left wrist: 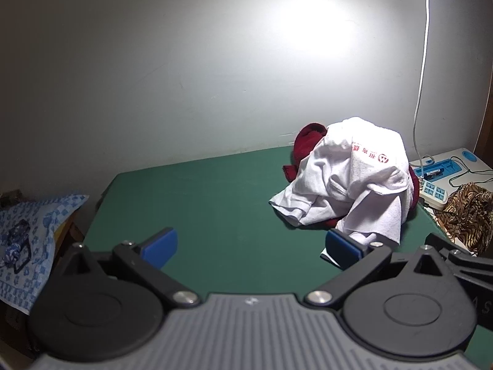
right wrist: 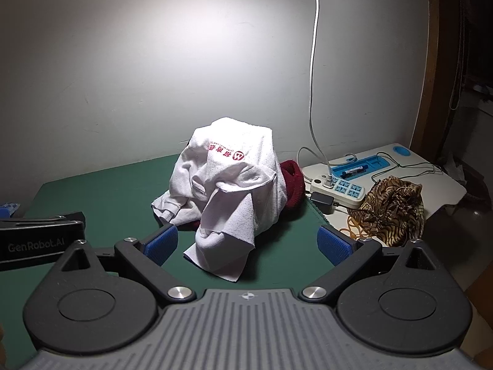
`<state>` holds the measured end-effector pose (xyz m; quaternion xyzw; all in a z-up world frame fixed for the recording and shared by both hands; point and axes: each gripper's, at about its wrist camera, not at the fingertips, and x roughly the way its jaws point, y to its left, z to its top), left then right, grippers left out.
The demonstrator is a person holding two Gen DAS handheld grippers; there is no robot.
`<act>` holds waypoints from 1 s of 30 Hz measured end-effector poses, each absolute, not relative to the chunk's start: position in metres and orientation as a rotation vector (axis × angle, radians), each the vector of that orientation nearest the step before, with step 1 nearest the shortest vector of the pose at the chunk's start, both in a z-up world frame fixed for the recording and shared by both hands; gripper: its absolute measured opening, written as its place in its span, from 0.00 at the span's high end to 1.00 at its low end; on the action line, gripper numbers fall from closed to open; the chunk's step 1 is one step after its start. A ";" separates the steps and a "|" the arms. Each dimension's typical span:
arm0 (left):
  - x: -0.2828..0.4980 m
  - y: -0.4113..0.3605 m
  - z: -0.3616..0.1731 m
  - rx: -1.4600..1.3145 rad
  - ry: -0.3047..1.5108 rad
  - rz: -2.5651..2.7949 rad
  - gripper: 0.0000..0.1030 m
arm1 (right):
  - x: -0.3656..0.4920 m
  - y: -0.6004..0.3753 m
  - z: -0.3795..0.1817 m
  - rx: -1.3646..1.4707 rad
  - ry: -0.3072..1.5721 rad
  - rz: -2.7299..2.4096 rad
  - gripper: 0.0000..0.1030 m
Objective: Fold clothes
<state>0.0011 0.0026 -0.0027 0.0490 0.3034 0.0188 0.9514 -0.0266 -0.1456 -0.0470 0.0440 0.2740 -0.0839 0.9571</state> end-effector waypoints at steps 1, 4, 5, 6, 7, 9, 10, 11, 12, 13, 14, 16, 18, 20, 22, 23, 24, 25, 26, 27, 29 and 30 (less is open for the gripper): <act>0.001 0.002 -0.003 0.100 0.618 0.037 0.00 | -0.027 -0.146 -0.047 0.090 0.555 -0.172 0.04; 0.002 0.002 -0.003 0.102 0.620 0.033 0.00 | -0.027 -0.146 -0.047 0.092 0.556 -0.175 0.04; 0.002 0.002 -0.003 0.102 0.622 0.033 0.00 | -0.027 -0.146 -0.048 0.091 0.555 -0.177 0.04; 0.002 0.002 -0.003 0.103 0.623 0.032 0.00 | -0.028 -0.146 -0.048 0.091 0.555 -0.178 0.04; 0.003 0.001 -0.004 0.103 0.625 0.031 0.00 | -0.028 -0.146 -0.049 0.091 0.555 -0.179 0.04; 0.003 0.000 -0.003 0.106 0.624 0.031 0.00 | -0.027 -0.146 -0.049 0.092 0.556 -0.180 0.04; 0.003 0.000 -0.003 0.108 0.623 0.030 0.00 | -0.027 -0.146 -0.049 0.092 0.556 -0.181 0.04; 0.003 0.000 -0.003 0.108 0.623 0.030 0.00 | -0.028 -0.147 -0.050 0.093 0.555 -0.183 0.04; 0.004 0.000 -0.003 0.109 0.623 0.029 0.00 | -0.028 -0.147 -0.050 0.094 0.555 -0.183 0.04; 0.004 -0.001 -0.003 0.110 0.624 0.029 0.00 | -0.028 -0.148 -0.050 0.094 0.555 -0.184 0.04; 0.005 -0.001 -0.003 0.111 0.625 0.029 0.00 | -0.028 -0.148 -0.050 0.095 0.555 -0.184 0.04; 0.005 -0.001 -0.004 0.112 0.625 0.030 0.00 | -0.027 -0.148 -0.051 0.095 0.556 -0.186 0.04; 0.006 -0.002 -0.004 0.113 0.626 0.030 0.00 | -0.027 -0.148 -0.051 0.095 0.556 -0.186 0.04; 0.006 -0.002 -0.004 0.116 0.624 0.031 0.00 | -0.027 -0.148 -0.051 0.096 0.557 -0.185 0.04; 0.006 -0.002 -0.004 0.118 0.624 0.031 0.00 | -0.027 -0.148 -0.052 0.098 0.559 -0.184 0.04; 0.006 -0.001 -0.004 0.120 0.624 0.031 0.00 | -0.026 -0.148 -0.052 0.098 0.560 -0.184 0.04; 0.006 -0.001 -0.005 0.121 0.624 0.031 0.00 | -0.026 -0.149 -0.052 0.099 0.562 -0.184 0.04; 0.006 -0.001 -0.005 0.122 0.625 0.030 0.00 | -0.026 -0.149 -0.053 0.099 0.563 -0.184 0.04; 0.006 -0.001 -0.006 0.122 0.627 0.030 0.00 | -0.026 -0.149 -0.053 0.099 0.563 -0.184 0.04; 0.007 -0.001 -0.006 0.122 0.628 0.029 0.00 | -0.026 -0.149 -0.054 0.099 0.564 -0.185 0.04; 0.007 -0.001 -0.007 0.123 0.631 0.027 0.01 | -0.025 -0.150 -0.055 0.101 0.567 -0.186 0.04; 0.008 -0.002 -0.008 0.125 0.632 0.027 0.00 | -0.024 -0.150 -0.055 0.101 0.569 -0.186 0.04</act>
